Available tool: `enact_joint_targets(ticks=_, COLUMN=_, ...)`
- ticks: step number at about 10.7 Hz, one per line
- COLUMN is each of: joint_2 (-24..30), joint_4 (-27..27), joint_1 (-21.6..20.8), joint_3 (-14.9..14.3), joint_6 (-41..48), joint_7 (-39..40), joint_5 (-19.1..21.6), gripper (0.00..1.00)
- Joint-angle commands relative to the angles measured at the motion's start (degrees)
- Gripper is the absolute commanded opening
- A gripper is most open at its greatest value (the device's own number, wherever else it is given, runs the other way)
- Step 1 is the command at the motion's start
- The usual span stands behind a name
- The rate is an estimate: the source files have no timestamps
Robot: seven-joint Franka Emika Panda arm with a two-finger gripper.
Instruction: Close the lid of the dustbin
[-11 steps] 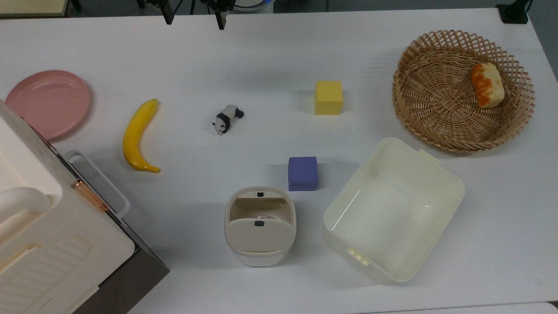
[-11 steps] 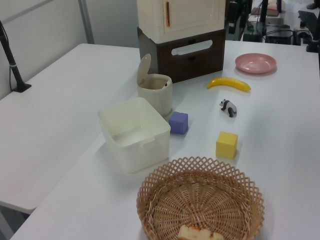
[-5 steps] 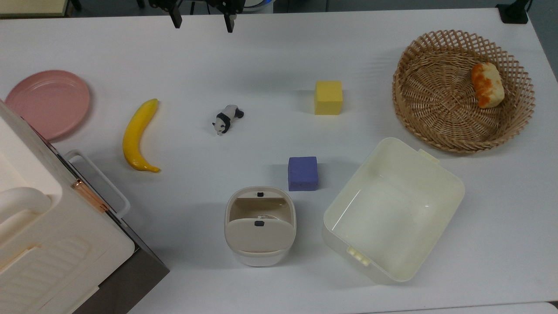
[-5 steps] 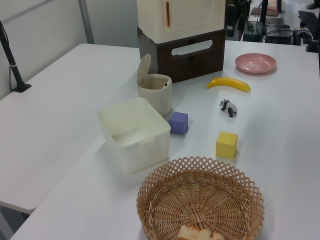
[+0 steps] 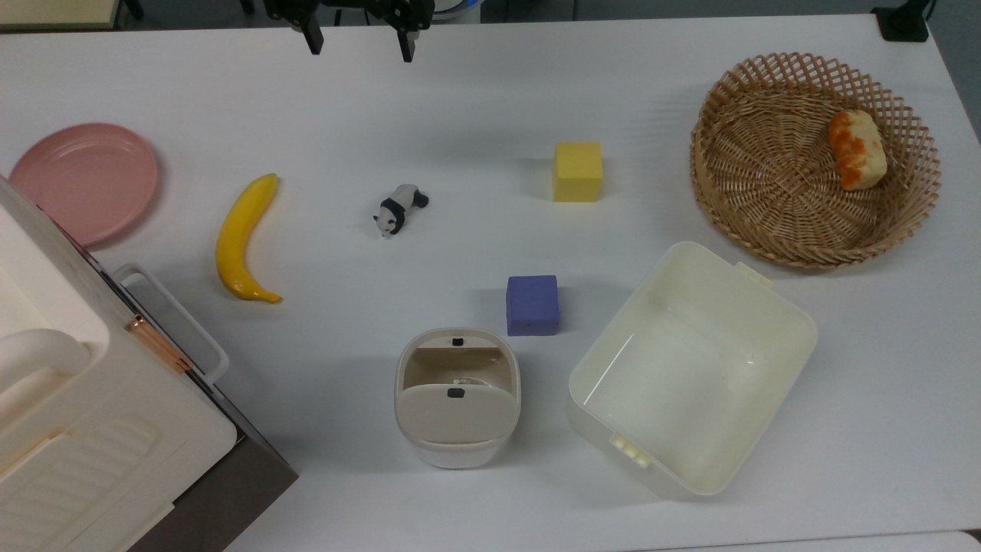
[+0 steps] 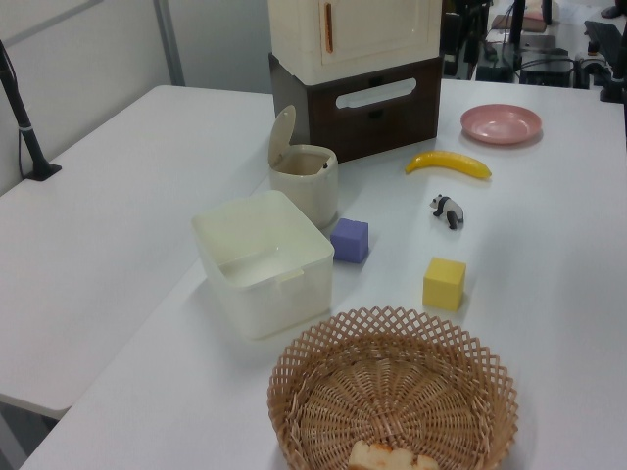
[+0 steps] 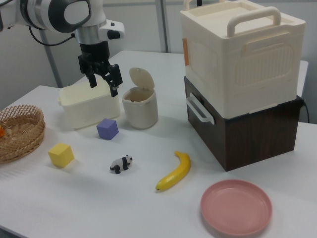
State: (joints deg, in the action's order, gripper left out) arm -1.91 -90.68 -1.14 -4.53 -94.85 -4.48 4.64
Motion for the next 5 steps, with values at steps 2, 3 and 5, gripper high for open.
enact_joint_targets(ticks=2, joint_2=-0.2, joint_4=0.3, joint_1=-0.8, joint_3=-0.4, joint_6=0.3, joint_7=0.5, joint_5=0.6, gripper=1.0)
enact_joint_targets(ticks=3, joint_2=-0.2, joint_4=0.3, joint_1=-0.9, joint_3=-0.4, joint_6=0.3, joint_7=0.5, joint_5=0.6, gripper=1.0)
enact_joint_targets(ticks=5, joint_2=-0.2, joint_4=0.2, joint_1=-0.9, joint_3=-0.4, joint_6=0.2, joint_7=0.5, joint_5=0.6, gripper=0.98)
